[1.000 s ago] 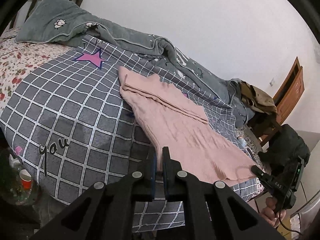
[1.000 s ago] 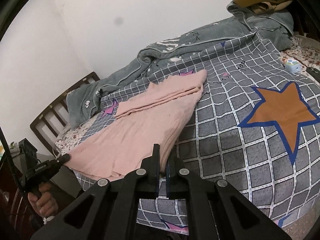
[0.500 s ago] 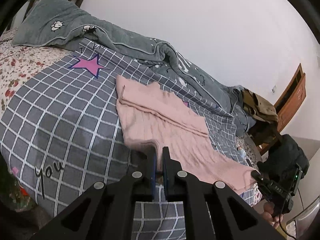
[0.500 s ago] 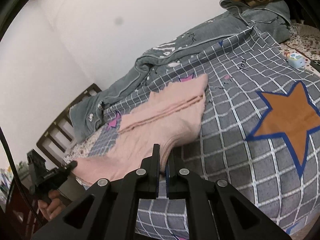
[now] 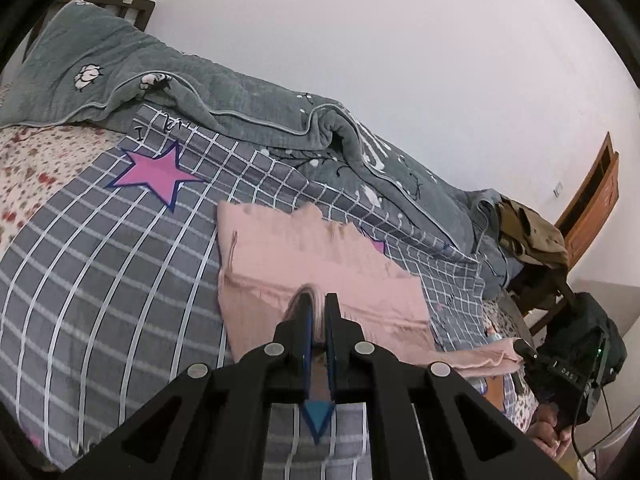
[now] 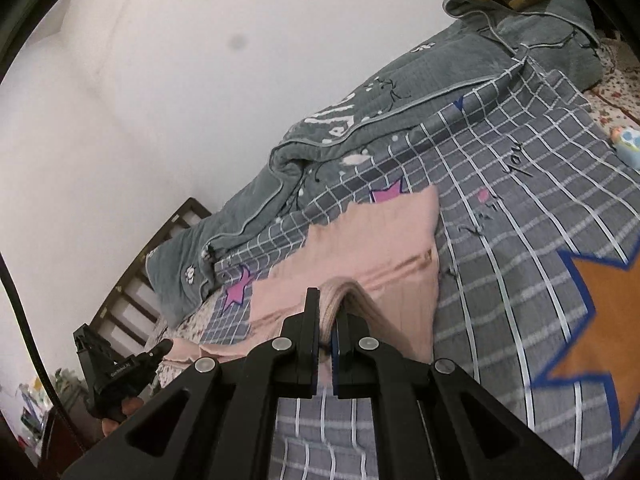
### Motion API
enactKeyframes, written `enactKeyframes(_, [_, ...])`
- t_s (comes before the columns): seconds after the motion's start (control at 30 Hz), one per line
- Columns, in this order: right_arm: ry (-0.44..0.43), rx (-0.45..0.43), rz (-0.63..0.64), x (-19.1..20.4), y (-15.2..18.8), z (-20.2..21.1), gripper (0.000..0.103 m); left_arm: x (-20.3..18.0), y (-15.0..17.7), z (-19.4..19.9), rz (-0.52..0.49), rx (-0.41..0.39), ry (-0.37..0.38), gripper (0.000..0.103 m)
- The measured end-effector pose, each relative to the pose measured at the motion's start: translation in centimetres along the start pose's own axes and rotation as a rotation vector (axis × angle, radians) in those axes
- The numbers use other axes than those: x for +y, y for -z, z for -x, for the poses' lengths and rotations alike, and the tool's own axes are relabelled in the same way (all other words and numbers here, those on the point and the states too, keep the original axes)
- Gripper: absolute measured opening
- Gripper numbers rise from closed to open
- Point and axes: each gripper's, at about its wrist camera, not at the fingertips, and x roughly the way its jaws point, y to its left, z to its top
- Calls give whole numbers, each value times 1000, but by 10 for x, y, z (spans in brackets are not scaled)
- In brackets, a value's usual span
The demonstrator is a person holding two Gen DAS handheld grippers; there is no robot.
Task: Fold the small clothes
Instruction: 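Move both tools to the sweater hem and grasp it with both, then lift the hem with both tools and fold it toward the collar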
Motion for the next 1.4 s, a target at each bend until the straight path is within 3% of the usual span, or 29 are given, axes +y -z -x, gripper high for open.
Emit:
enactKeyframes(0.47, [-27,49,-98,-29,-68,-110,5,20,-59,-109,45,44,-41,6])
enactKeyframes(0.73, [82,107,-12,-38,-103,-190,5,35,-90,-182,34,73,-104,6])
enactKeyframes(0.97, [192,157,74,-55,-120,-256,6,51,-104,-235,83,123,-93,8])
enactKeyframes(1.0, [191,167,71,-58,-120,-261,10,54,-105,-241,86,129,-110,12])
enactKeyframes(1.1, [223,158,71,-69,-118,-270,18,60,-105,-253,75,140,-121,43])
enactKeyframes(1.13, [233,143,84,-72,-115,-270,25,63,-104,-254,74,134,-116,53])
enactKeyframes(1.17, [244,136,94,-74,-113,-271,29,66,-103,-254,73,123,-107,59])
enactKeyframes(1.27, [258,133,88,-81,-111,-272,31,72,-97,-253,79,100,-81,63])
enactKeyframes(1.4, [304,142,109,-82,-108,-277,31,66,-88,-262,22,119,-124,64])
